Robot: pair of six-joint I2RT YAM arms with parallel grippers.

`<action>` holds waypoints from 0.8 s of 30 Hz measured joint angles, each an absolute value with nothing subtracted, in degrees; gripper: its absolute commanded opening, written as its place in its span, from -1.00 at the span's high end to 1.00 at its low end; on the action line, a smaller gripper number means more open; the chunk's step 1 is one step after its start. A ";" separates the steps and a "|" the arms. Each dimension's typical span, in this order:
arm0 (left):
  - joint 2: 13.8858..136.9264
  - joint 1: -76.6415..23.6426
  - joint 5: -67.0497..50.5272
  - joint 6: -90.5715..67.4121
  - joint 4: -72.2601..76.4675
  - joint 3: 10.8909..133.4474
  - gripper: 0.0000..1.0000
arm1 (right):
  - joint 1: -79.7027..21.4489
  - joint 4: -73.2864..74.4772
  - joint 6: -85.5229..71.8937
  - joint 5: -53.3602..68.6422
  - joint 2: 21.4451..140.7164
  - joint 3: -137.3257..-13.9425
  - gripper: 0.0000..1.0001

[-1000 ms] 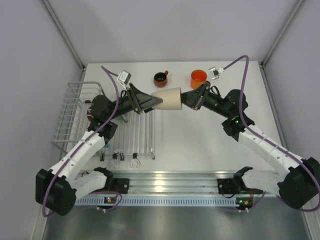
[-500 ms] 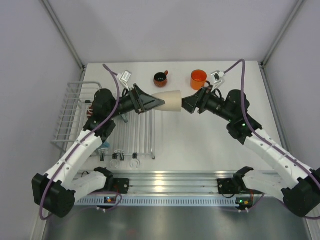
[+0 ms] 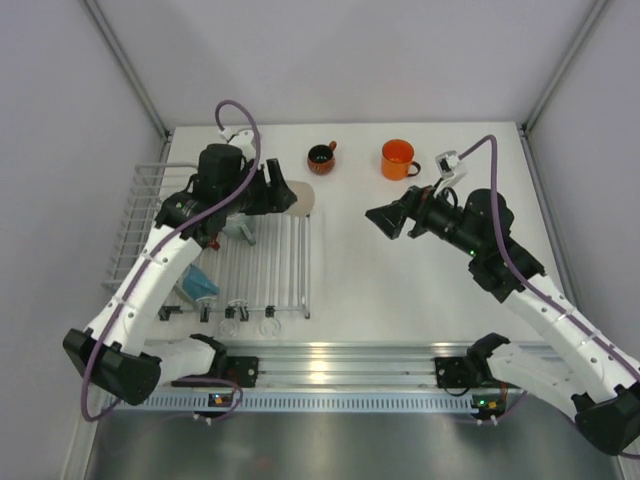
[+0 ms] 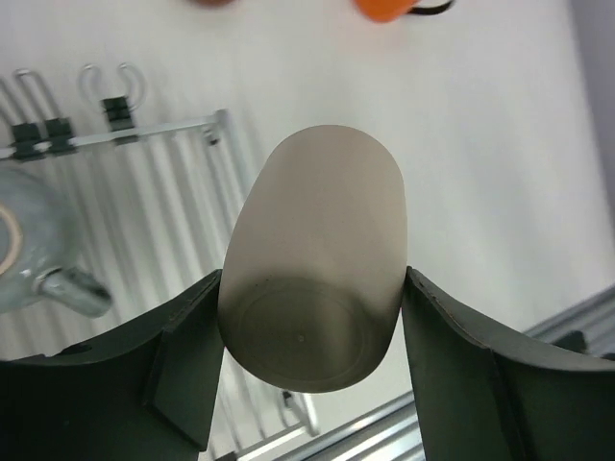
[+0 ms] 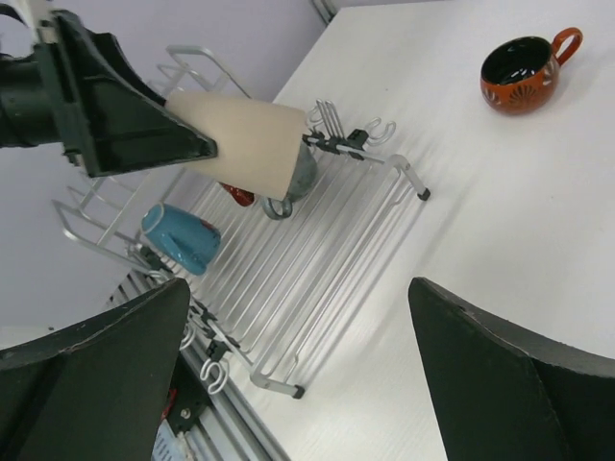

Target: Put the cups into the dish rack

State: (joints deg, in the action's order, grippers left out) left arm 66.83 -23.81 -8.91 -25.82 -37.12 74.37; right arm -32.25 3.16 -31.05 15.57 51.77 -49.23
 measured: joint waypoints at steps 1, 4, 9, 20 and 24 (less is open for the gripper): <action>68.34 -23.81 -6.15 -24.58 -39.05 75.22 1.00 | -32.25 3.60 -30.46 15.27 51.31 -49.23 -0.96; 72.27 -23.81 0.60 -21.91 -44.31 77.21 1.00 | -32.25 4.58 -28.97 14.48 49.84 -49.21 -0.96; 77.84 -23.77 8.36 -19.03 -49.34 81.12 1.00 | -32.25 6.17 -26.96 13.47 48.12 -49.21 -0.97; 87.64 -24.51 11.99 -16.75 -52.05 85.34 1.00 | -32.25 8.82 -24.12 11.66 45.87 -49.19 -0.98; 90.83 -25.36 12.99 -16.32 -52.66 87.20 1.00 | -32.25 9.47 -23.46 11.14 45.30 -49.19 -0.99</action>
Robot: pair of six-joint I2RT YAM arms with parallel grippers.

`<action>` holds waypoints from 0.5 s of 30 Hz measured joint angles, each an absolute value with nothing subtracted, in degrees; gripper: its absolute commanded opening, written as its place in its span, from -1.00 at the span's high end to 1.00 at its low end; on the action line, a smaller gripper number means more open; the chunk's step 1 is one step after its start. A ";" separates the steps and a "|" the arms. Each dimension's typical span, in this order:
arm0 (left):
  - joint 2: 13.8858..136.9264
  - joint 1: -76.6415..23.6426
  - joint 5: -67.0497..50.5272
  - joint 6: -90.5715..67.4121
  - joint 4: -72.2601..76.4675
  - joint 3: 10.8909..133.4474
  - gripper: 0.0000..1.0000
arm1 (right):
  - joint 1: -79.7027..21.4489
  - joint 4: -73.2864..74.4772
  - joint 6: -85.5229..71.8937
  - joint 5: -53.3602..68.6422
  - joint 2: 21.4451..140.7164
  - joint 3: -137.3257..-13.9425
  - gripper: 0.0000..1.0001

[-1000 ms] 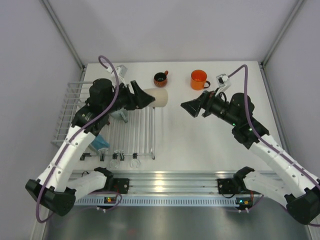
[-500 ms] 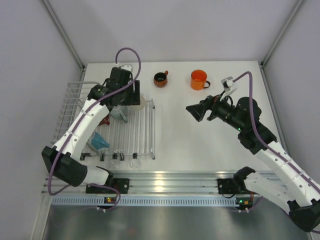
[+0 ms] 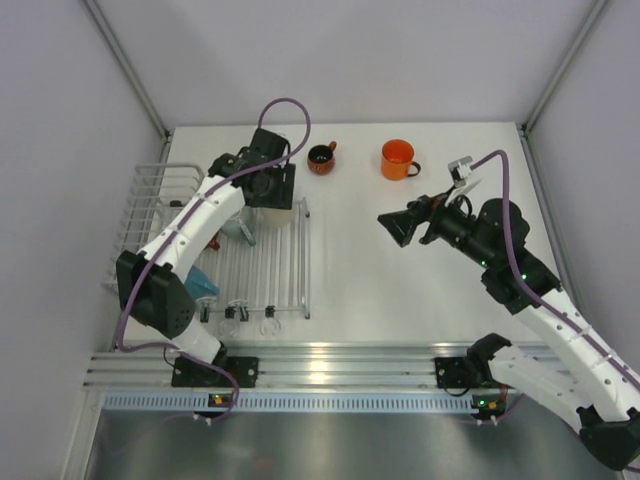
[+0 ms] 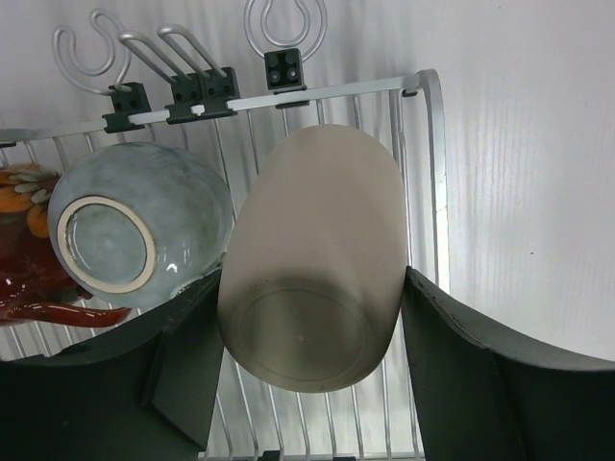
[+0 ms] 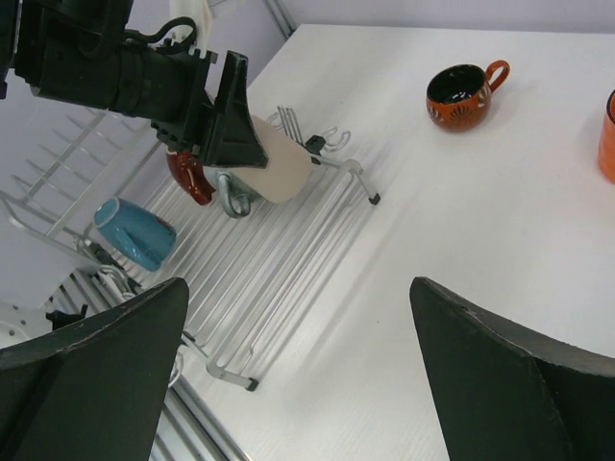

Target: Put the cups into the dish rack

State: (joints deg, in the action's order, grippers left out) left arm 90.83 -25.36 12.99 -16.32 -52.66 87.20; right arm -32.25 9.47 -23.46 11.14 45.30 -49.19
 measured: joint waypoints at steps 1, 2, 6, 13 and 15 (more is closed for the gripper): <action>91.72 -25.63 13.23 -16.29 -52.62 87.74 1.00 | -32.25 9.52 -23.31 11.00 45.21 -49.19 -0.99; 92.33 -25.74 13.41 -16.29 -52.69 88.09 1.00 | -32.25 9.54 -23.11 10.92 45.15 -49.19 -0.99; 93.80 -26.04 13.63 -16.32 -52.69 88.53 1.00 | -32.25 10.02 -22.57 10.59 44.75 -49.19 -0.99; 95.70 -26.02 14.50 -16.36 -52.73 88.51 0.89 | -32.25 10.98 -21.47 9.87 43.51 -49.19 -0.99; 96.16 -26.04 14.68 -16.36 -52.73 88.51 0.77 | -32.23 11.00 -21.32 9.67 43.53 -49.19 -0.99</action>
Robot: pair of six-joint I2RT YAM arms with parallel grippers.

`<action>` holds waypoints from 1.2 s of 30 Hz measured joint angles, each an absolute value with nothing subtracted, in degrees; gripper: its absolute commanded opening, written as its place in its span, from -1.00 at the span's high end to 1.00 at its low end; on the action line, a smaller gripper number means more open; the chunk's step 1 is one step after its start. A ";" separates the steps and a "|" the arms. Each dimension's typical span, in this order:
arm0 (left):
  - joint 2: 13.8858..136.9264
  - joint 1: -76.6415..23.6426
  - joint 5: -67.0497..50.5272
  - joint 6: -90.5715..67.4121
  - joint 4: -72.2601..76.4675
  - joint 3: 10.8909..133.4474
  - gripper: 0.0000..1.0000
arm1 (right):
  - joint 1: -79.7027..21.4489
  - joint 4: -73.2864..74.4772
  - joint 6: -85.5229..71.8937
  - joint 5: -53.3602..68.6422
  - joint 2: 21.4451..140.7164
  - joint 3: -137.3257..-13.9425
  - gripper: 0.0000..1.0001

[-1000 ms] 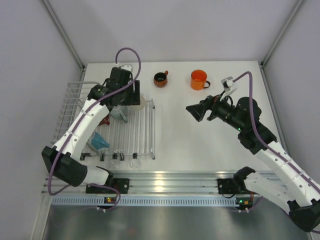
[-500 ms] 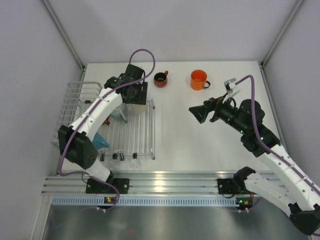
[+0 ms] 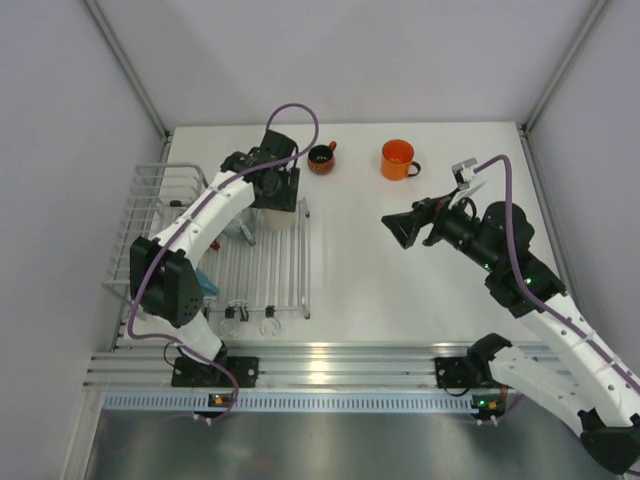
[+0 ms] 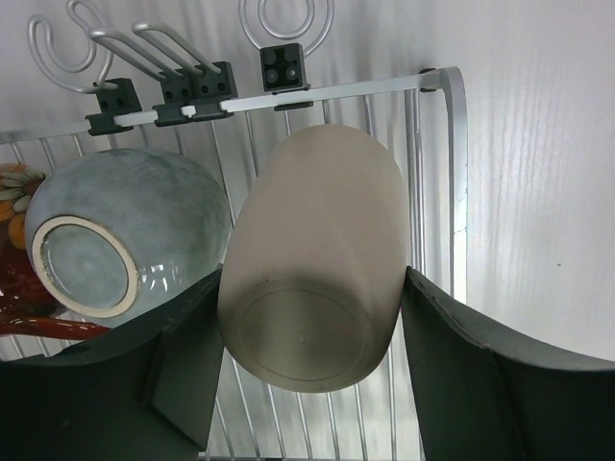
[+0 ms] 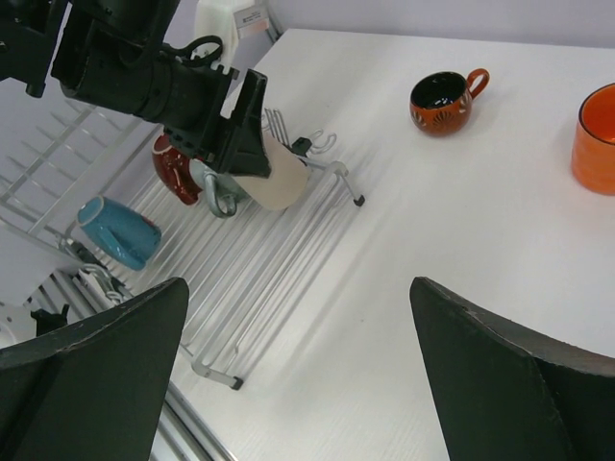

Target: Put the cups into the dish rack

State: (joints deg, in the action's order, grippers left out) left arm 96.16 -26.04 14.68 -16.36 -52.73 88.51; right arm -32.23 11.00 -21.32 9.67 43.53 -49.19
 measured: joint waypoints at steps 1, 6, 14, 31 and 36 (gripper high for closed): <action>96.44 -26.04 14.68 -16.36 -52.73 88.51 0.74 | -32.23 11.03 -21.17 9.61 43.53 -49.19 -0.99; 98.04 -26.04 14.63 -16.53 -52.71 87.99 0.69 | -32.23 11.07 -21.02 9.37 43.53 -49.19 -0.99; 98.96 -26.04 14.68 -16.80 -52.82 87.39 0.39 | -32.21 11.07 -20.95 8.93 43.53 -49.15 -0.99; 99.92 -26.04 15.57 -16.80 -52.56 87.02 -0.47 | -32.18 11.84 -20.58 8.32 43.51 -49.15 -0.99; 99.92 -26.04 15.94 -16.80 -52.56 87.02 -0.61 | -32.12 12.51 -20.62 8.14 43.51 -49.15 -0.99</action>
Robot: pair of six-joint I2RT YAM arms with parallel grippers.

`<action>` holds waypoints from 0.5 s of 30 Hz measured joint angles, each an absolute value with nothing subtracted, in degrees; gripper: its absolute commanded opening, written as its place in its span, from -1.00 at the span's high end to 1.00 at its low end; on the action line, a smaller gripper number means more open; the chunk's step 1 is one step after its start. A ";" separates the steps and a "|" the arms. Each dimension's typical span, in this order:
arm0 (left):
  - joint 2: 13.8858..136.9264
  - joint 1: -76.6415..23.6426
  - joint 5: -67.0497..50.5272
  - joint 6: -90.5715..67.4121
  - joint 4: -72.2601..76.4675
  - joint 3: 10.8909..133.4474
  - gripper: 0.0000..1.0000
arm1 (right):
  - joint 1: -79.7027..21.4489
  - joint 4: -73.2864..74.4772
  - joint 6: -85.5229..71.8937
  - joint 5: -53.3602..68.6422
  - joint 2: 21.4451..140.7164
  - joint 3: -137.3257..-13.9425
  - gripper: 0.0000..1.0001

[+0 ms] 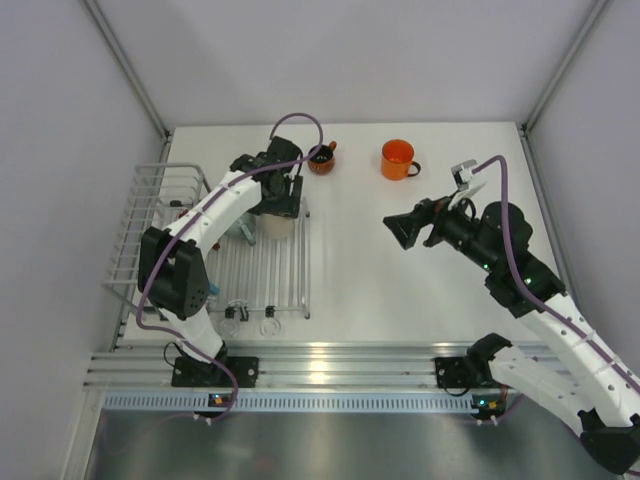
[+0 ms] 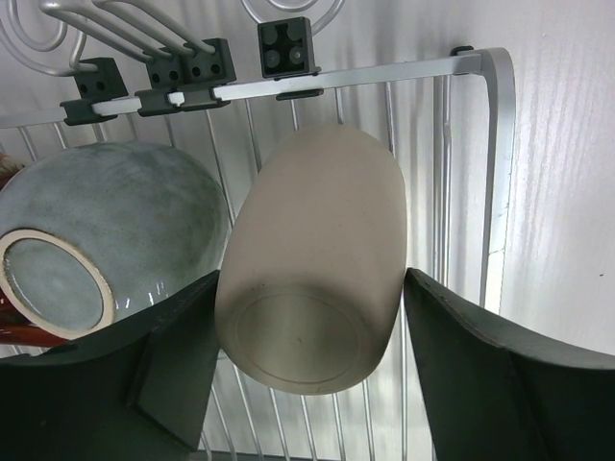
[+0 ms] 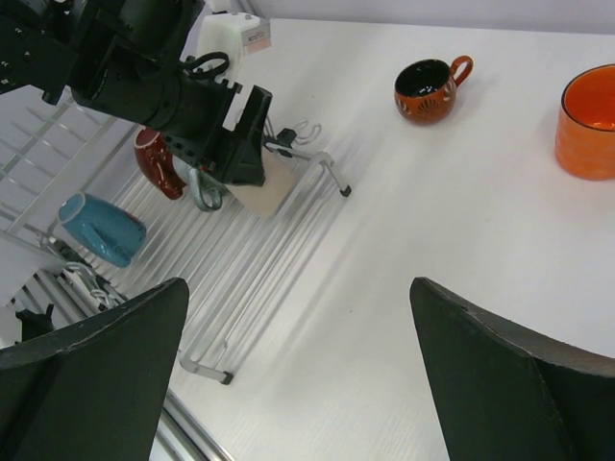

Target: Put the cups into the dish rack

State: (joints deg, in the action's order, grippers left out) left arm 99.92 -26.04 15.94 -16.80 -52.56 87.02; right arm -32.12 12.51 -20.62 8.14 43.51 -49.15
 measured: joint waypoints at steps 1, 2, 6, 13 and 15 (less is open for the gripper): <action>99.92 -26.04 15.97 -16.75 -52.56 87.02 -0.64 | -32.12 12.69 -20.64 8.14 43.51 -49.15 -0.99; 99.92 -26.04 15.99 -16.73 -52.53 87.02 -0.66 | -32.12 12.95 -20.69 8.14 43.51 -49.15 -0.99; 99.90 -26.04 16.10 -16.69 -52.53 87.02 -0.72 | -32.12 13.37 -20.82 8.08 43.53 -49.19 -0.99; 99.24 -26.04 16.10 -16.53 -52.53 87.05 -0.75 | -32.12 13.56 -21.15 7.40 44.91 -49.89 -0.99; 98.28 -26.04 15.94 -16.53 -52.56 87.26 -0.75 | -32.10 14.17 -21.06 6.09 46.74 -51.27 -0.99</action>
State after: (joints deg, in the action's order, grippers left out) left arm 98.28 -26.04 15.94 -16.53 -52.56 87.26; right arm -32.10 14.17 -21.06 6.09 46.74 -51.27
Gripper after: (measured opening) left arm 0.874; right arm 0.993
